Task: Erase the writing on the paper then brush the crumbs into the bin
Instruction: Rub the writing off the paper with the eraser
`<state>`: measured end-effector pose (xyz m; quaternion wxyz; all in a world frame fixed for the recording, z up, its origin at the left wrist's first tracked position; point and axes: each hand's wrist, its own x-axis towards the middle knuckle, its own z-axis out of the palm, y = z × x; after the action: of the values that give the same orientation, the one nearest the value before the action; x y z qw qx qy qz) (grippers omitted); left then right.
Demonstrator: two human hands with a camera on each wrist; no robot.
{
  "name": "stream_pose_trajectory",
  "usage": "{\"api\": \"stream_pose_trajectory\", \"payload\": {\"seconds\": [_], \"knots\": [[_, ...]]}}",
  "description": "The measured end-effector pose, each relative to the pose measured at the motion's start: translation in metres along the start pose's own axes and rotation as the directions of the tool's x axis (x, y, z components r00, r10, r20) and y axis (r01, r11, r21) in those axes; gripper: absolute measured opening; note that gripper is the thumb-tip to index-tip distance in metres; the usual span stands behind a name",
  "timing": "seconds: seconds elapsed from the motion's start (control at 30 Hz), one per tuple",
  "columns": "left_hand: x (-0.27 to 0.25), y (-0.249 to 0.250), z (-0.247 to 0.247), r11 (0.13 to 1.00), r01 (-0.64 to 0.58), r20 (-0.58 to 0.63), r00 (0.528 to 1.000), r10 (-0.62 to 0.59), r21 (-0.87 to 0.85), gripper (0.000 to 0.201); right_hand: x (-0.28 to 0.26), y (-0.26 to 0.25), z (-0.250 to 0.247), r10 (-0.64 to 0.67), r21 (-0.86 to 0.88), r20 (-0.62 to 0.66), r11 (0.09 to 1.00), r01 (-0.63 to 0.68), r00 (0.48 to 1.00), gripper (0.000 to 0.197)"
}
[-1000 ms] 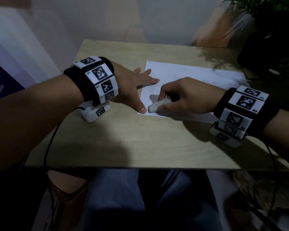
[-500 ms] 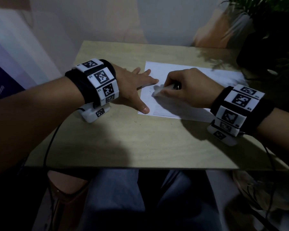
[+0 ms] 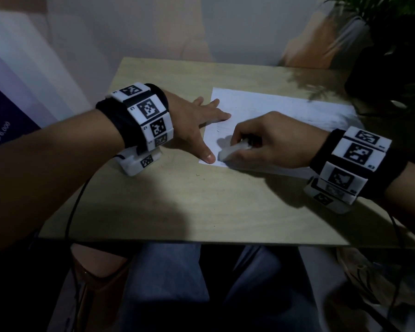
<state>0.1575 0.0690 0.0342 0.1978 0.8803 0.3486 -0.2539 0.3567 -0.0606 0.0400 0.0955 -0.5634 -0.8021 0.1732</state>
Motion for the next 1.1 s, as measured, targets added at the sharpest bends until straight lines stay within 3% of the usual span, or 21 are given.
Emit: {"api": "stream_pose_trajectory", "payload": {"seconds": [0.07,0.2,0.3,0.4,0.5,0.57,0.73,0.9,1.03,1.1], "knots": [[0.000,0.000,0.001,1.000,0.005,0.000,1.000,-0.005,-0.003,0.131,0.001,0.001,-0.002,0.013,0.024,0.015,1.000,-0.013,1.000,0.037],[0.000,0.002,-0.001,1.000,0.006,0.004,1.000,-0.006,-0.005,0.132,0.007,0.010,-0.002,0.029,-0.100,-0.127,0.994,-0.041,0.991,0.041],[-0.001,0.001,-0.001,1.000,0.006,0.007,1.000,-0.006,0.002,0.130,-0.002,0.003,0.001,-0.028,-0.070,-0.038,0.997,0.025,0.999,0.032],[-0.002,0.001,-0.002,1.000,0.011,0.010,1.000,-0.011,0.003,0.129,-0.004,0.001,-0.001,0.004,-0.001,0.043,1.000,-0.004,0.999,0.030],[-0.003,0.006,-0.003,1.000,0.016,0.006,1.000,-0.016,0.017,0.127,0.001,0.008,-0.001,0.045,-0.051,-0.073,0.998,-0.049,0.996,0.038],[-0.004,0.007,-0.003,1.000,0.022,-0.001,1.000,-0.022,0.021,0.125,0.000,0.008,0.000,0.060,-0.041,-0.130,0.997,-0.066,0.990,0.033],[-0.005,0.006,-0.003,0.999,0.034,0.003,0.999,-0.034,0.026,0.124,-0.004,0.002,-0.001,0.000,0.036,0.026,0.999,-0.001,1.000,0.022],[-0.006,0.007,-0.003,0.999,0.036,0.002,0.999,-0.036,0.035,0.122,0.001,0.008,-0.002,0.053,-0.027,-0.136,0.998,-0.057,0.989,0.035],[-0.007,0.008,-0.003,0.999,0.033,-0.003,0.999,-0.033,0.018,0.122,-0.008,-0.003,-0.001,-0.011,0.066,0.036,0.998,0.008,0.999,0.028],[-0.007,0.008,-0.003,0.999,0.036,0.002,0.999,-0.036,0.009,0.122,-0.004,0.001,-0.002,0.014,0.067,0.029,0.998,-0.016,0.999,0.024]]}}
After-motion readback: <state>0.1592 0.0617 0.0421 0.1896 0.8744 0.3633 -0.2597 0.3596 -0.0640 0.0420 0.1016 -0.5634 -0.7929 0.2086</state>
